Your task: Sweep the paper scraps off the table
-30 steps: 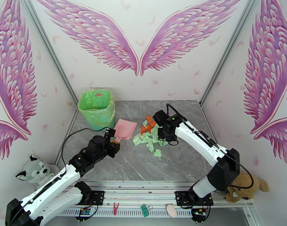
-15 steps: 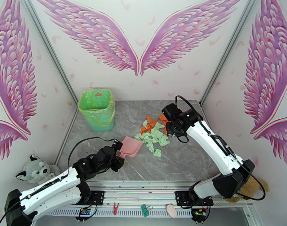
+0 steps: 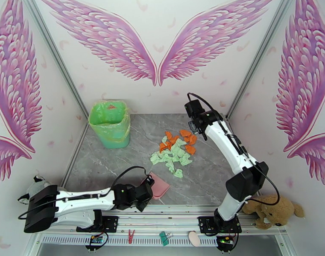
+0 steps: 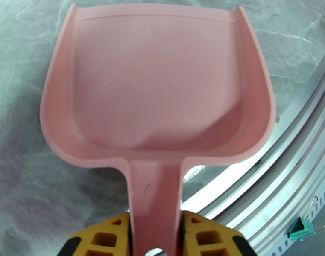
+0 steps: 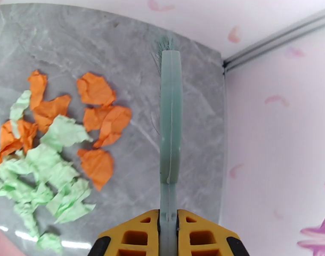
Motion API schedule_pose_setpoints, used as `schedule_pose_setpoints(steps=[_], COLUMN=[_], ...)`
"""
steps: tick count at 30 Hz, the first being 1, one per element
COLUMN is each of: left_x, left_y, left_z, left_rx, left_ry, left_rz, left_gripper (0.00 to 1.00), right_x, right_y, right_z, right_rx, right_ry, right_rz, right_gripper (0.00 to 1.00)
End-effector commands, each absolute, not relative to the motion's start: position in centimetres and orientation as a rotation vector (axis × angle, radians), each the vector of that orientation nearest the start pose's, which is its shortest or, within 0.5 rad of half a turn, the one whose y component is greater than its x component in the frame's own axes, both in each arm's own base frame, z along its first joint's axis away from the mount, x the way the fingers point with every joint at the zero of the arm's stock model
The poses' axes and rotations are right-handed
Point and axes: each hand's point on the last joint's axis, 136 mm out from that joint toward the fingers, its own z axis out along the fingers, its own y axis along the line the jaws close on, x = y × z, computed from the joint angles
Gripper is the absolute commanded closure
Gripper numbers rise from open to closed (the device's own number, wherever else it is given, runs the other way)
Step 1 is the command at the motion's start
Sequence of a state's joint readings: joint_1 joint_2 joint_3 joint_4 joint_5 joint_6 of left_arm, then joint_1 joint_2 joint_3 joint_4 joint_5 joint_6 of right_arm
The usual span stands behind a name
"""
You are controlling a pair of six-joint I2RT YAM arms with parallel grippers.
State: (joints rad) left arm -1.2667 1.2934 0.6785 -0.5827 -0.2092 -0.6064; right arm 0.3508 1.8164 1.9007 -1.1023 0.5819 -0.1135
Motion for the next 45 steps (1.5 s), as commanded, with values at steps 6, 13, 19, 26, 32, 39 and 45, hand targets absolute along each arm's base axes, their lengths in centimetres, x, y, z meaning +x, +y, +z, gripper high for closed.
schedule_pose_setpoints(steps=[6,13,19,26,32,39,45], left_x=[13.4,13.4,13.7,13.9,14.0,14.2,14.6], left_y=[-28.2,-28.1,-28.4,-29.0,-29.4,-30.0,-30.7], left_z=[6.4,5.8,5.7,4.9,5.1,4.6,4.4], left_rx=[0.867,0.905,0.908,0.933,0.936,0.947,0.959], left_ry=[2.536,2.545,2.538,2.543,2.532,2.542,2.542], left_rz=[-0.221,-0.179,-0.16,-0.13,-0.147,-0.165,-0.171], left_gripper=[1.0,1.0,1.0,1.0,1.0,1.0,1.0], right_x=[49.6,50.6,50.4,49.4,47.1,43.7,40.7], right_y=[7.5,6.0,5.3,6.1,7.9,9.4,11.5], right_z=[22.9,17.1,14.2,12.0,10.4,9.0,9.4], right_rx=[-0.622,-0.67,-0.68,-0.708,-0.772,-0.901,-0.991], right_ry=[2.489,2.623,2.722,2.8,2.863,2.889,2.873], right_rz=[-0.688,-0.746,-0.696,-0.61,-0.452,-0.438,-0.414], right_gripper=[1.0,1.0,1.0,1.0,1.0,1.0,1.0])
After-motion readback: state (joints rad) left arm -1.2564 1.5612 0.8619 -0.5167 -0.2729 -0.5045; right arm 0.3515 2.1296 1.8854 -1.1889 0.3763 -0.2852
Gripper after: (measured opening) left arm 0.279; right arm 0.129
